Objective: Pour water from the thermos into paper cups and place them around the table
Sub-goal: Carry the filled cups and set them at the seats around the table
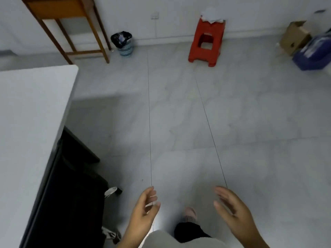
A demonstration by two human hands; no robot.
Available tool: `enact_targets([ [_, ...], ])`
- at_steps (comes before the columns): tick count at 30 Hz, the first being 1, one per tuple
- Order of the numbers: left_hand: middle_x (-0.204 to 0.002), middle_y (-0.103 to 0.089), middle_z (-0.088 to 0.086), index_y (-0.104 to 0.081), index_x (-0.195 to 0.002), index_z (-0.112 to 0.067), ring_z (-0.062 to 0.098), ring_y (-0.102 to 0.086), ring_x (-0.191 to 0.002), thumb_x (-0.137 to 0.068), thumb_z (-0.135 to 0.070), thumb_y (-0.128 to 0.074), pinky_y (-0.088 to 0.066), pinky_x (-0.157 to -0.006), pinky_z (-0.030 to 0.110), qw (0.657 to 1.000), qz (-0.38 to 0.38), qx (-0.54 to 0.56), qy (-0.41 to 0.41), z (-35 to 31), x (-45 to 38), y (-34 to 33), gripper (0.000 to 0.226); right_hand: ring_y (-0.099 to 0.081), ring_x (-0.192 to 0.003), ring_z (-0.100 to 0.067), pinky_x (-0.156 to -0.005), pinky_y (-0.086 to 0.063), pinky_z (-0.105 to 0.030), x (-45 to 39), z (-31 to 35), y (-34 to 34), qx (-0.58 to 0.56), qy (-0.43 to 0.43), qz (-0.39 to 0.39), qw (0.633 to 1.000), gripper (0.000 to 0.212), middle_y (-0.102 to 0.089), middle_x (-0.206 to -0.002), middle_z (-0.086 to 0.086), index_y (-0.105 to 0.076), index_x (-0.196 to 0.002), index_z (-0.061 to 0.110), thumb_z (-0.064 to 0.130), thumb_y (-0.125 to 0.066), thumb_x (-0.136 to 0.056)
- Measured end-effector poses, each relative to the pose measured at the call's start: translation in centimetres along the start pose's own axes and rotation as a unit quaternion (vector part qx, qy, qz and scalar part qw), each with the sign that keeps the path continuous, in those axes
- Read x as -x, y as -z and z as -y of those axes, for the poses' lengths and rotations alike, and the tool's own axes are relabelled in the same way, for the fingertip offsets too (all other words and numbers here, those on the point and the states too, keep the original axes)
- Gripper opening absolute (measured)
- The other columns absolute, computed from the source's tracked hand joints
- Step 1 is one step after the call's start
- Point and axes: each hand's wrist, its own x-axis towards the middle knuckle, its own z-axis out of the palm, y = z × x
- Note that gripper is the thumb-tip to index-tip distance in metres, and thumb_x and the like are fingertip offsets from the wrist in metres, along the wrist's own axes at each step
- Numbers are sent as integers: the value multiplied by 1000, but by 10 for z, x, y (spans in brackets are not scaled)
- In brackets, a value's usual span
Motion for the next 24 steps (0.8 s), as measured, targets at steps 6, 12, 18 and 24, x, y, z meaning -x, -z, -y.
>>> enact_targets([
  [6,-98,-62,3,-53,-103,-6,-8,-63,-78,-79,19,-51,-44,-67,0,998,-58,0,-12,-54,-82,-1,35,-57,-84,18,-77,-40,3,-136,39,20,-9,25,3,1000,48,-68,-86,31,-57,-91,26,-17,-61,-71],
  [12,-106,-57,9,-54,-95,-26,-21,-56,-82,-80,17,-52,-41,-69,-3,994,-111,-1,8,-81,-182,23,45,-61,-84,8,-71,-41,4,-250,47,-23,25,-26,51,998,39,-60,-106,-12,-54,-110,1,-13,-61,-74],
  [18,-111,-51,7,-49,-99,-25,-14,-55,-91,-84,11,-51,-40,-71,-3,993,-118,6,-24,-152,-335,77,39,-62,-85,7,-72,-44,-2,-388,125,-100,51,-31,88,994,37,-60,-107,-9,-53,-111,6,-6,-61,-77],
  [24,-113,-53,11,-47,-109,-10,-16,-57,-86,-83,13,-51,-42,-69,-2,980,-192,42,-30,-201,-457,137,36,-58,-84,18,-73,-44,-3,-527,213,-184,38,24,151,988,39,-60,-104,0,-52,-103,17,-11,-58,-77],
])
